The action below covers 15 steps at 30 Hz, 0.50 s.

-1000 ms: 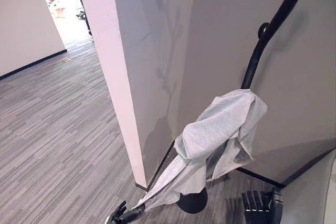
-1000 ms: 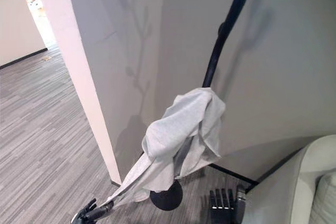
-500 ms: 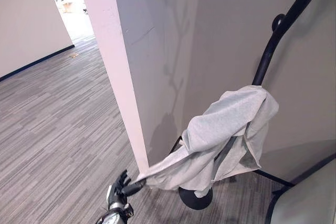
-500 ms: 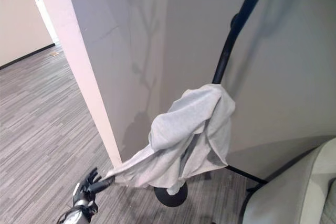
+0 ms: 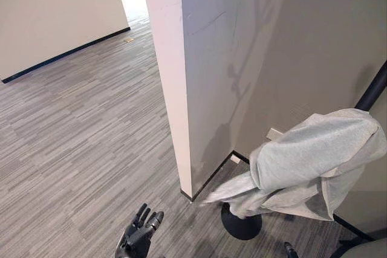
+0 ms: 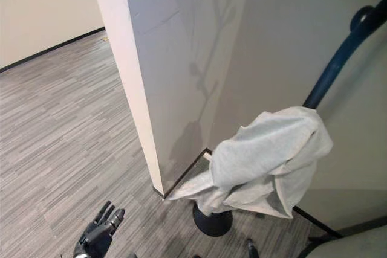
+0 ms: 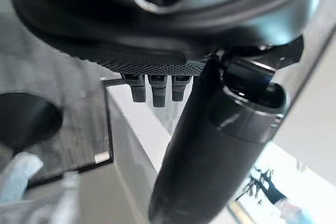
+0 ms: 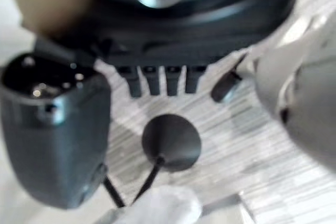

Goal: Hang the clothes on the sofa on the clothes rack.

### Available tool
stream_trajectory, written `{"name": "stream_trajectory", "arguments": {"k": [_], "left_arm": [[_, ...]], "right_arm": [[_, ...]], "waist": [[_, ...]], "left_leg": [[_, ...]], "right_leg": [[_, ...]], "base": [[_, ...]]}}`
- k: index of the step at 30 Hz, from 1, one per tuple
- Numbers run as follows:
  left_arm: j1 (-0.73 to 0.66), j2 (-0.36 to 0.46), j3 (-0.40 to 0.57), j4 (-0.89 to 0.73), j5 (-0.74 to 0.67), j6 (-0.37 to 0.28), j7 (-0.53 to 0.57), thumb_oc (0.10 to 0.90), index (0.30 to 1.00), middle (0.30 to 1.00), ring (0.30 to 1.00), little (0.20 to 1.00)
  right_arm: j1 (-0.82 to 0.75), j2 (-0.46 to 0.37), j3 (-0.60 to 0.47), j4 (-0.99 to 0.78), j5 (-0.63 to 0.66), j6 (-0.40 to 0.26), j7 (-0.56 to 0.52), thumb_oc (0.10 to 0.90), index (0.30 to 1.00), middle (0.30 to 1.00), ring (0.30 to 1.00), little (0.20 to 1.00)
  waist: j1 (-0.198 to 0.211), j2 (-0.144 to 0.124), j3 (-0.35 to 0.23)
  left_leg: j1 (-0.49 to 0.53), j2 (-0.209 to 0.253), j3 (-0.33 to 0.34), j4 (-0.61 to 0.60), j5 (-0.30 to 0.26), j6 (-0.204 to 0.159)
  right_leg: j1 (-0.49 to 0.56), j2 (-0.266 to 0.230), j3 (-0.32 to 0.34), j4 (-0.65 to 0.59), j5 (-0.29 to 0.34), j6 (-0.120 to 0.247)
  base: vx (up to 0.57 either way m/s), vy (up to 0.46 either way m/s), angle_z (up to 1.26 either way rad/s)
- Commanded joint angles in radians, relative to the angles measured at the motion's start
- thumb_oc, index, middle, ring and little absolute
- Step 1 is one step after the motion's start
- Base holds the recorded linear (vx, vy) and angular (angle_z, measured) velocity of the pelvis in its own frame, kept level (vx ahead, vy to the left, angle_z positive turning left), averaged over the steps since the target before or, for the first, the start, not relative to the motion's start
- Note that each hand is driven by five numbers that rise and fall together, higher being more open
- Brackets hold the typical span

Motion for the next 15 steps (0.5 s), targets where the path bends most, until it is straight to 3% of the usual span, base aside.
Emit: {"name": "stream_trajectory", "arguments": {"k": [1, 4, 6, 8, 9, 11, 15], "left_arm": [[-0.115, 0.060, 0.039, -0.211, -0.084, -0.017, -0.107, 0.800, 0.900, 0.900, 0.900, 0.900], [-0.146, 0.054, 0.037, -0.254, -0.152, -0.017, -0.138, 0.800, 0.900, 0.900, 0.900, 0.900], [-0.152, 0.027, 0.086, -0.149, -0.129, -0.064, -0.084, 0.800, 0.900, 0.900, 0.900, 0.900], [-0.177, 0.007, 0.164, 0.180, 0.002, -0.102, 0.065, 0.800, 0.900, 0.900, 0.900, 0.900], [-0.183, -0.002, 0.178, 0.248, 0.036, -0.103, 0.087, 0.800, 0.900, 0.900, 0.900, 0.900], [-0.292, -0.034, 0.250, 0.746, 0.129, -0.088, 0.117, 0.800, 0.900, 0.900, 0.900, 0.900], [-0.334, -0.047, 0.319, 0.984, 0.181, -0.087, 0.131, 0.800, 0.900, 0.900, 0.900, 0.900]], "right_arm": [[-0.027, 0.002, 0.005, 0.051, -0.064, -0.008, 0.049, 0.800, 0.900, 0.900, 0.900, 0.900], [-0.026, 0.008, 0.016, 0.051, -0.077, -0.001, 0.061, 0.800, 0.900, 0.900, 0.900, 0.900], [-0.026, 0.011, 0.014, 0.054, -0.071, -0.010, 0.057, 0.800, 0.900, 0.900, 0.900, 0.900], [-0.047, 0.001, 0.005, 0.064, -0.068, -0.023, 0.015, 0.800, 0.900, 0.900, 0.900, 0.900], [-0.055, 0.002, 0.001, 0.065, -0.058, -0.026, 0.005, 0.800, 0.900, 0.900, 0.900, 0.900], [-0.052, 0.020, -0.006, 0.079, -0.023, -0.026, -0.002, 0.800, 0.900, 0.900, 0.900, 0.900], [-0.042, 0.039, 0.009, 0.109, -0.024, -0.026, -0.006, 0.800, 0.900, 0.900, 0.900, 0.900]], "waist": [[-0.003, -0.060, -0.042], [-0.006, -0.059, -0.042], [0.001, -0.059, -0.041], [0.007, -0.061, -0.041], [0.004, -0.062, -0.044], [-0.013, -0.068, -0.054], [-0.032, -0.079, -0.067]], "left_leg": [[-0.020, 0.034, 0.065, 0.025, 0.011, -0.023], [-0.027, 0.033, 0.060, 0.021, 0.016, -0.025], [-0.021, 0.035, 0.065, 0.019, 0.014, -0.028], [-0.012, 0.037, 0.075, 0.021, 0.012, -0.027], [-0.015, 0.036, 0.076, 0.021, 0.014, -0.026], [-0.001, 0.042, 0.091, 0.020, 0.009, -0.027], [0.007, 0.045, 0.105, 0.016, 0.004, -0.031]], "right_leg": [[-0.023, -0.035, 0.021, 0.006, -0.063, 0.021], [-0.019, -0.037, 0.002, 0.006, -0.066, 0.017], [-0.014, -0.033, 0.001, 0.006, -0.068, 0.016], [-0.012, -0.030, 0.009, 0.006, -0.069, 0.014], [-0.016, -0.032, 0.011, 0.006, -0.068, 0.015], [-0.018, -0.029, 0.026, 0.006, -0.070, 0.014], [-0.020, -0.025, 0.046, 0.007, -0.069, 0.015]], "base": [[-0.01, -0.032, 0.04], [-0.01, -0.024, 0.27], [0.01, -0.029, 0.13], [0.02, -0.017, -0.08], [0.04, 0.005, -0.18], [0.04, 0.016, -0.06], [0.03, 0.001, -0.06]]}}
